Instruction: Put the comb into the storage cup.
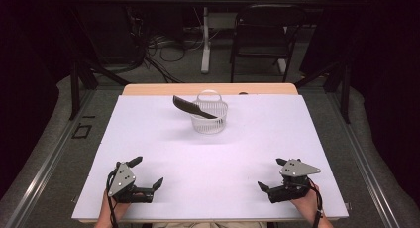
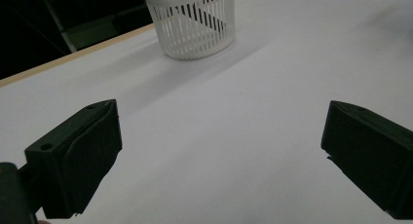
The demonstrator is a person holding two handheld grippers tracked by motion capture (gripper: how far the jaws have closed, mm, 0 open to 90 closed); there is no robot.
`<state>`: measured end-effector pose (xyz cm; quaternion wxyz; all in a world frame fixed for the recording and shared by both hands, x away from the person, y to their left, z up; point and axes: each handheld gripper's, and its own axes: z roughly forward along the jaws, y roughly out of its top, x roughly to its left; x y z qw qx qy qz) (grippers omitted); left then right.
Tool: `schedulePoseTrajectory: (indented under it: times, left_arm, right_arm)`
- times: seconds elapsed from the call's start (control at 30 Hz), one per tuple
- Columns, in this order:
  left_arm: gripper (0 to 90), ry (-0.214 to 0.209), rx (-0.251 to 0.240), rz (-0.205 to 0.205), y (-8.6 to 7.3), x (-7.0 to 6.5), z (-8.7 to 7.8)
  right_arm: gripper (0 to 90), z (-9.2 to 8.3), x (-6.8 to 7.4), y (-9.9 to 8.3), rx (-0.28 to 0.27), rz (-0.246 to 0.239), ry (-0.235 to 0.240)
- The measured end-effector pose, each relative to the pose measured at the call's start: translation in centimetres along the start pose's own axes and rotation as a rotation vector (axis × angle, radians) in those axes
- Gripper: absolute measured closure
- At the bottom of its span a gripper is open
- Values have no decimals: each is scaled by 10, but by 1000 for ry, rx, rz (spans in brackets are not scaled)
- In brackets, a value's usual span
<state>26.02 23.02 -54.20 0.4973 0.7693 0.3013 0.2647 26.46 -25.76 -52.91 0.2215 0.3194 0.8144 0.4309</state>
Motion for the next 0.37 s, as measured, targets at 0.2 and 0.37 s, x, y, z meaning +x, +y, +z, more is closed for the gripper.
schedulePoseTrajectory:
  times: [0.2, 0.37]
  left_arm:
    - [14, -1, 4, 3, 0, 0, 1]
    - [14, -4, 13, -1, 0, 1, 2]
  right_arm:
    - [0, -1, 1, -1, 3, -2, 2]
    - [0, -1, 0, -1, 2, -10, 2]
